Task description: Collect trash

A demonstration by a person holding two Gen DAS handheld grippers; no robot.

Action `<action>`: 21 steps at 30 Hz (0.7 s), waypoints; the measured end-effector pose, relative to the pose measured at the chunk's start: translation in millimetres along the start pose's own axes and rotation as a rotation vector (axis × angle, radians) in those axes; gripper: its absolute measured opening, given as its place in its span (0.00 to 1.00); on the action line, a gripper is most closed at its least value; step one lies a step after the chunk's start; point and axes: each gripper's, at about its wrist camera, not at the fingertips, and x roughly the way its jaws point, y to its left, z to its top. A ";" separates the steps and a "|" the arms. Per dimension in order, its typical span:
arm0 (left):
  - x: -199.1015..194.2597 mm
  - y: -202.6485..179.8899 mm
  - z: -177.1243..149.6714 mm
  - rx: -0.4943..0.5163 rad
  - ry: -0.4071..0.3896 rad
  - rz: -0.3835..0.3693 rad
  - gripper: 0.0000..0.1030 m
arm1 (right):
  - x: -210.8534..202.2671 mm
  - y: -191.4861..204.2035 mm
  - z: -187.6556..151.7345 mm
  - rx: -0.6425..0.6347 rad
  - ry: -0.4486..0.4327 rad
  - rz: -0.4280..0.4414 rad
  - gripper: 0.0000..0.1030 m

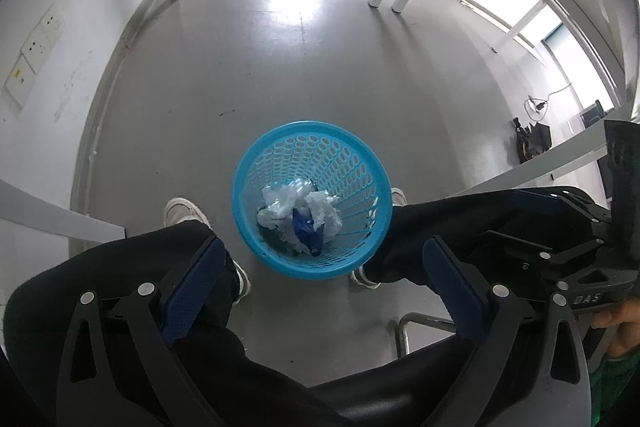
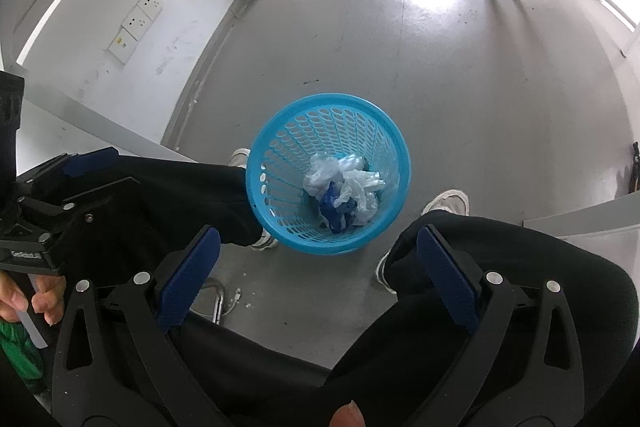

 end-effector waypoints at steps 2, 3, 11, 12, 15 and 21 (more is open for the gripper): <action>1.0 2.0 0.2 -0.010 0.005 0.000 0.94 | 1.6 -0.3 -0.6 0.002 0.003 0.005 0.92; 1.4 2.8 0.6 -0.014 0.006 0.000 0.94 | 1.9 -0.6 -0.7 0.003 0.003 0.008 0.92; 2.5 2.8 1.0 -0.016 0.012 0.013 0.94 | 3.2 -3.6 -1.5 0.020 0.002 0.027 0.92; 2.5 2.9 1.0 -0.016 0.011 0.013 0.94 | 3.2 -3.9 -1.7 0.022 0.003 0.029 0.92; 3.3 3.1 0.6 -0.016 0.012 0.015 0.94 | 3.8 -4.0 -1.9 0.026 0.004 0.032 0.92; 4.4 4.8 -0.6 -0.019 0.017 0.019 0.94 | 4.8 -4.8 -1.3 0.034 0.007 0.041 0.92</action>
